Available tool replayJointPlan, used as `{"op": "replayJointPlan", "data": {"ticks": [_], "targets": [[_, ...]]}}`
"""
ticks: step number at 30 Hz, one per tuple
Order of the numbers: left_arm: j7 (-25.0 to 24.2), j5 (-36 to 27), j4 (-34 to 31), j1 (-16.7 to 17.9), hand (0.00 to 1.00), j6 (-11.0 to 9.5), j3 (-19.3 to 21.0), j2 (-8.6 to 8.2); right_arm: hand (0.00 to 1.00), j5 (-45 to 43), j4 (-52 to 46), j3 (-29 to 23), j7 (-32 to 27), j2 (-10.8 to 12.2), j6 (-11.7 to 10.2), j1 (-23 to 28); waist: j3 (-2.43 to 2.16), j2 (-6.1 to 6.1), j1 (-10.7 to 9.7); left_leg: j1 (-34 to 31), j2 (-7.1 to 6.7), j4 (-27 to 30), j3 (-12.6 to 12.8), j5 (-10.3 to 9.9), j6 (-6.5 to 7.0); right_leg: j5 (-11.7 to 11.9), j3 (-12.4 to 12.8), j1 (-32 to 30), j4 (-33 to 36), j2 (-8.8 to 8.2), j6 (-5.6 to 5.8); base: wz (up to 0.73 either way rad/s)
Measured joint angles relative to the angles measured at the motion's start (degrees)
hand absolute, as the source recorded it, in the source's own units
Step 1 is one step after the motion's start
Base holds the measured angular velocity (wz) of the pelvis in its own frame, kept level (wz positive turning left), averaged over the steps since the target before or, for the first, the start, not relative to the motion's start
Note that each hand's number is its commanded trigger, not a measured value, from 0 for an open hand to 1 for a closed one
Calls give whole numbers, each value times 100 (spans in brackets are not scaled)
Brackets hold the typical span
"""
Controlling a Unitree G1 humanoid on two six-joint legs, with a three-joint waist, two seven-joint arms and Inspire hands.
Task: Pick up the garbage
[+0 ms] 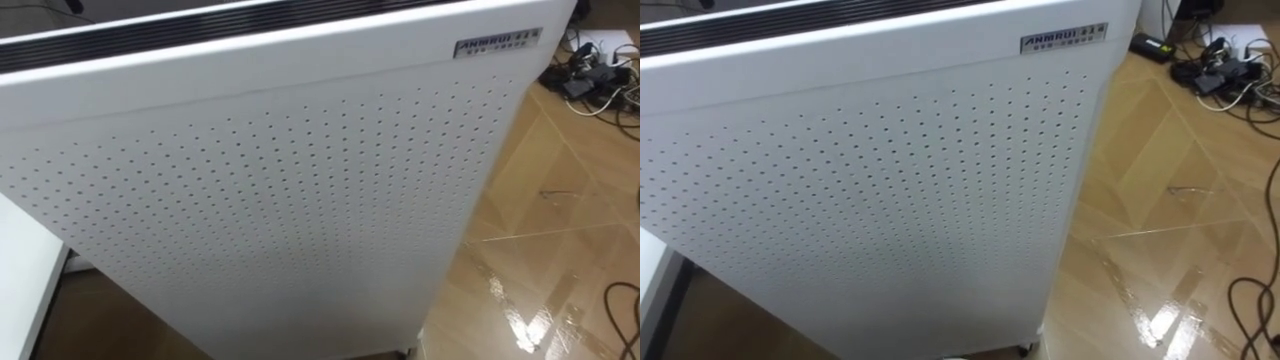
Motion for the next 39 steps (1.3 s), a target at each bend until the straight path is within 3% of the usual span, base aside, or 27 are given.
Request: {"op": "replayJointPlan", "data": {"ticks": [5, 14, 17, 20, 24, 27, 31, 36, 39], "targets": [[-99, 487, 93, 143, 0, 45, 184, 3, 100, -89, 7, -64, -4, -43, 33, 3, 3, -5, -5, 130, 25, -96, 48, 3, -3, 37, 82, 112, -140, 63, 22, -7], [-30, 590, 123, 390, 0, 115, 523, -39, 100, -65, -42, -284, -26, -51, 149, 32, -6, -91, -41, 599, 27, -366, 155, 3, -3, 33, 84, 512, -380, 84, 53, -6], [213, 583, 177, 435, 0, 162, 530, -54, 100, -65, -322, -295, -138, -78, 152, 263, -52, -177, -65, 789, 29, -452, 202, 2, -3, 21, 81, 662, -474, 97, 76, 0], [584, 499, 545, 434, 0, 162, 616, -183, 100, -74, -432, -392, -237, -79, 145, 475, -73, -194, -124, 1010, 29, -567, 215, 1, -3, 35, 90, 894, -608, 127, 104, 0], [1153, 66, 923, 656, 0, 151, 891, -299, 100, -31, -470, -568, -374, -27, 136, 843, -114, -250, -161, 1287, 46, -706, 304, -4, -10, 35, 165, 1109, -710, 163, 113, -12], [1553, -556, 1708, 762, 0, -90, 1222, -373, 100, -20, -437, -813, -559, 65, 94, 1162, -134, -272, -160, 1484, 76, -790, 376, -25, -38, 31, 243, 1275, -803, 223, 117, -13], [2337, -1980, 2756, 957, 0, -317, 1654, -489, 100, 247, -99, -1347, -733, 244, -20, 1491, -129, -290, -198, 1731, 133, -811, 438, -125, -72, 33, 344, 1516, -929, 313, 116, -13], [2919, -3042, 3295, 1174, 0, -539, 2009, -699, 100, 786, 443, -1895, -902, 533, -114, 1675, -133, -350, -185, 1922, 193, -899, 562, -163, -106, 35, 483, 1631, -1004, 400, 109, -13], [3210, -3365, 3635, 1153, 0, -547, 2180, -826, 100, 977, 629, -2109, -966, 622, -152, 1694, -131, -323, -194, 1942, 211, -905, 603, -194, -114, 37, 547, 1622, -1003, 427, 105, -12]]}}
